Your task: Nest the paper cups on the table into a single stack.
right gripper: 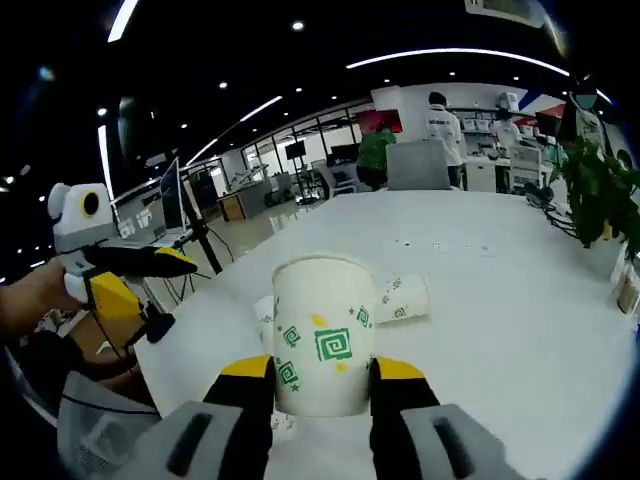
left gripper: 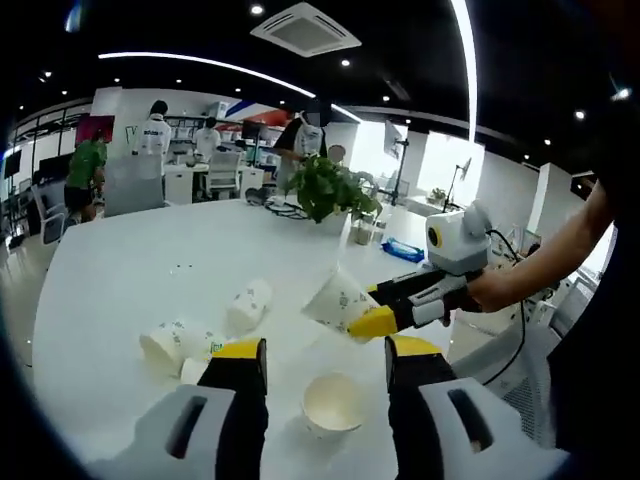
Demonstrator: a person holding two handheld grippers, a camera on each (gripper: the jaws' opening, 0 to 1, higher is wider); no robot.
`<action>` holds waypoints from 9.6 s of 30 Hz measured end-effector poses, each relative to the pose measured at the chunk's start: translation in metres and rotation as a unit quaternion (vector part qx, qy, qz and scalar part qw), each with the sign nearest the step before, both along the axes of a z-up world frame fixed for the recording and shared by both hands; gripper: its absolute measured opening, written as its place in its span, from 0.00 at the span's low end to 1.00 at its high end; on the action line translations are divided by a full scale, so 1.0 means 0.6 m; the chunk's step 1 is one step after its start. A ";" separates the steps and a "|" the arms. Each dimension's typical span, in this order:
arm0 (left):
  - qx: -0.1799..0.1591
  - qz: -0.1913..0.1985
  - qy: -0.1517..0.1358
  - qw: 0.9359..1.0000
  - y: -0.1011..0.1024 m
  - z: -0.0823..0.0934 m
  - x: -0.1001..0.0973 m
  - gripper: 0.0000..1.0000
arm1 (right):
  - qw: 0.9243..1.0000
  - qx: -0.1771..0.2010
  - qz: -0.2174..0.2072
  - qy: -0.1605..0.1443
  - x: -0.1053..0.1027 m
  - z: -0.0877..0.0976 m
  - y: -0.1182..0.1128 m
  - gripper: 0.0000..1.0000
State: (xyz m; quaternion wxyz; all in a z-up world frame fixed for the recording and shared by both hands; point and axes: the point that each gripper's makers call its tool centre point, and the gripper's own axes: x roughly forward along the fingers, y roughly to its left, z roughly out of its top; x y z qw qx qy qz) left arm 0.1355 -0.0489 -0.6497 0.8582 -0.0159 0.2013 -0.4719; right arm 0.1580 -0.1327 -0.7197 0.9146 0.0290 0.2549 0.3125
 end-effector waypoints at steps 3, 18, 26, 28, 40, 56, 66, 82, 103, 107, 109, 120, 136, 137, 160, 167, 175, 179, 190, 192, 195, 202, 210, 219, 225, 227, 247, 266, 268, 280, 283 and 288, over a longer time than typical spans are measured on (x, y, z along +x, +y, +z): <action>0.000 -0.012 -0.002 1.000 -0.005 0.007 -0.004 0.40 | 0.999 -0.017 0.037 -0.022 -0.018 0.003 0.016 0.36; 0.041 -0.099 -0.014 0.994 -0.028 0.004 -0.038 0.23 | 0.985 -0.060 0.139 -0.083 -0.078 0.022 0.063 0.35; 0.057 -0.143 -0.008 0.988 -0.041 -0.003 -0.064 0.17 | 0.971 -0.100 0.179 -0.127 -0.090 0.022 0.070 0.35; 0.056 -0.153 -0.006 0.987 -0.043 -0.004 -0.070 0.15 | 0.968 -0.107 0.184 -0.134 -0.093 0.022 0.072 0.35; 0.047 -0.176 0.023 0.983 -0.047 -0.011 -0.091 0.03 | 0.943 -0.164 0.223 -0.187 -0.108 0.019 0.083 0.35; 0.027 -0.171 0.041 0.984 -0.051 -0.004 -0.096 0.00 | 0.965 -0.119 0.184 -0.146 -0.112 0.018 0.076 0.45; 0.068 -0.177 0.028 0.981 -0.044 -0.018 -0.093 0.00 | 0.979 -0.089 0.146 -0.116 -0.112 0.010 0.050 0.57; 0.174 -0.201 -0.009 0.964 -0.034 -0.055 -0.086 0.00 | 0.995 -0.034 0.062 -0.077 -0.112 -0.003 -0.001 0.76; 0.315 -0.266 -0.053 0.910 -0.041 -0.130 -0.097 0.00 | 0.998 -0.016 -0.003 -0.057 -0.122 -0.015 -0.048 0.76; 0.335 -0.274 -0.058 0.900 -0.040 -0.148 -0.093 0.00 | 0.998 -0.016 -0.005 -0.056 -0.123 -0.015 -0.049 0.76; 0.336 -0.276 -0.059 0.899 -0.043 -0.154 -0.092 0.00 | 0.998 -0.015 -0.007 -0.057 -0.123 -0.014 -0.049 0.76; 0.320 -0.277 -0.046 0.905 -0.059 -0.171 -0.089 0.14 | 0.998 -0.011 -0.013 -0.058 -0.121 -0.014 -0.054 0.75; 0.192 -0.186 -0.013 0.963 -0.049 -0.114 -0.072 0.34 | 0.998 -0.002 -0.010 -0.062 -0.124 -0.010 -0.049 0.77; 0.180 -0.175 -0.011 0.968 -0.045 -0.108 -0.067 0.36 | 0.998 -0.002 -0.010 -0.062 -0.124 -0.010 -0.049 0.77; 0.086 0.023 0.018 0.996 0.067 -0.094 0.067 0.58 | 0.998 -0.005 -0.001 -0.060 -0.125 -0.015 -0.046 0.76; 0.124 0.053 0.019 0.991 0.097 -0.144 0.103 0.62 | 0.998 -0.004 -0.007 -0.059 -0.123 -0.016 -0.050 0.76; 0.119 0.090 0.029 0.988 0.103 -0.181 0.131 0.60 | 0.998 -0.004 -0.010 -0.058 -0.121 -0.017 -0.053 0.76; 0.128 0.089 0.033 0.987 0.100 -0.201 0.134 0.60 | 0.998 -0.005 -0.011 -0.057 -0.122 -0.017 -0.053 0.76; 0.152 0.087 0.040 0.984 0.099 -0.235 0.150 0.57 | 0.999 -0.006 -0.013 -0.052 -0.122 -0.020 -0.054 0.75; 0.147 0.087 0.045 0.984 0.103 -0.235 0.157 0.53 | 0.999 -0.004 -0.016 -0.050 -0.121 -0.021 -0.057 0.74; 0.120 0.100 0.066 0.986 0.105 -0.232 0.161 0.51 | 0.999 -0.001 -0.020 -0.048 -0.120 -0.021 -0.058 0.74; 0.105 0.097 0.086 0.986 0.101 -0.231 0.152 0.38 | 0.999 -0.002 -0.022 -0.045 -0.121 -0.022 -0.058 0.74; 0.080 0.069 0.118 0.987 0.102 -0.227 0.144 0.17 | 0.999 0.000 -0.031 -0.040 -0.120 -0.022 -0.062 0.72; 0.071 0.010 0.142 0.987 0.094 -0.234 0.110 0.04 | 0.999 0.002 -0.031 -0.036 -0.119 -0.026 -0.064 0.72; 0.069 -0.004 0.145 0.987 0.085 -0.234 0.091 0.01 | 0.999 0.002 -0.029 -0.036 -0.120 -0.025 -0.062 0.71; 0.071 -0.009 0.144 0.987 0.085 -0.236 0.088 0.01 | 0.999 0.003 -0.029 -0.037 -0.120 -0.024 -0.061 0.71; 0.060 -0.008 0.130 0.990 0.077 -0.201 0.059 0.00 | 0.999 0.003 -0.019 -0.047 -0.122 -0.018 -0.055 0.73; 0.093 -0.027 0.092 0.991 0.090 -0.140 0.038 0.00 | 0.997 -0.008 -0.016 -0.069 -0.119 -0.012 -0.056 0.79; 0.104 -0.034 0.084 0.990 0.093 -0.133 0.036 0.00 | 0.997 -0.011 -0.017 -0.074 -0.119 -0.009 -0.056 0.81; 0.143 -0.074 0.040 0.986 0.078 -0.060 0.011 0.00 | 0.995 -0.042 -0.006 -0.087 -0.119 -0.015 -0.053 0.93; 0.154 -0.090 0.033 0.983 0.074 -0.045 0.003 0.00 | 0.994 -0.059 0.002 -0.091 -0.121 -0.019 -0.049 0.96; 0.185 -0.116 0.018 0.976 0.070 -0.027 -0.008 0.00 | 0.992 -0.078 0.011 -0.099 -0.122 -0.021 -0.047 1.00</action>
